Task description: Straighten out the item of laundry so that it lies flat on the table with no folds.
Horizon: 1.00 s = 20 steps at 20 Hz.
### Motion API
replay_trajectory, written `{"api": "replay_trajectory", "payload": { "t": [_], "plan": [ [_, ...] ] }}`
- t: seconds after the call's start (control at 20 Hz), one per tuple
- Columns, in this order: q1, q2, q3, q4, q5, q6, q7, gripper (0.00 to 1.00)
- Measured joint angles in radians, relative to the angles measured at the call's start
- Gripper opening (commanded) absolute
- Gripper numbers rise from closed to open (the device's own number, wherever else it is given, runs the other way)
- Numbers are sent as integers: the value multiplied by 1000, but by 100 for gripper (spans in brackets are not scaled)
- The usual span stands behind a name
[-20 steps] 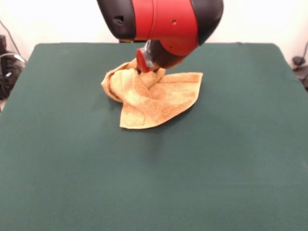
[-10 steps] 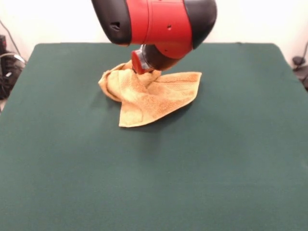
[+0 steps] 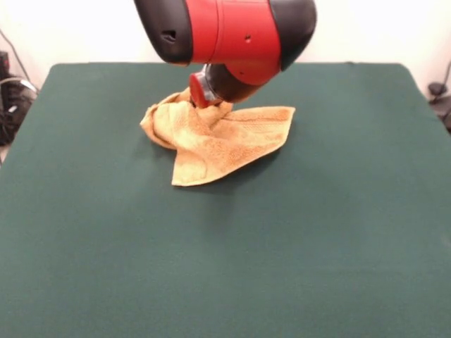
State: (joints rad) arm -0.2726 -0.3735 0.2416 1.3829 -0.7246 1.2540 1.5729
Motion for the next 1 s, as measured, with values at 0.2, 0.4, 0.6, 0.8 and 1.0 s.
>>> {"api": "replay_trajectory", "payload": {
  "t": [0.2,0.4,0.6,0.8,1.0],
  "plan": [
    [0,-18,-17,21,-24,0,0,100],
    [-1,-46,-49,48,-62,0,0,100],
    [-11,-87,-91,88,-111,0,0,100],
    [-26,-111,-117,110,-138,0,0,100],
    [-37,-122,-140,119,-161,0,0,100]
  ]
}}
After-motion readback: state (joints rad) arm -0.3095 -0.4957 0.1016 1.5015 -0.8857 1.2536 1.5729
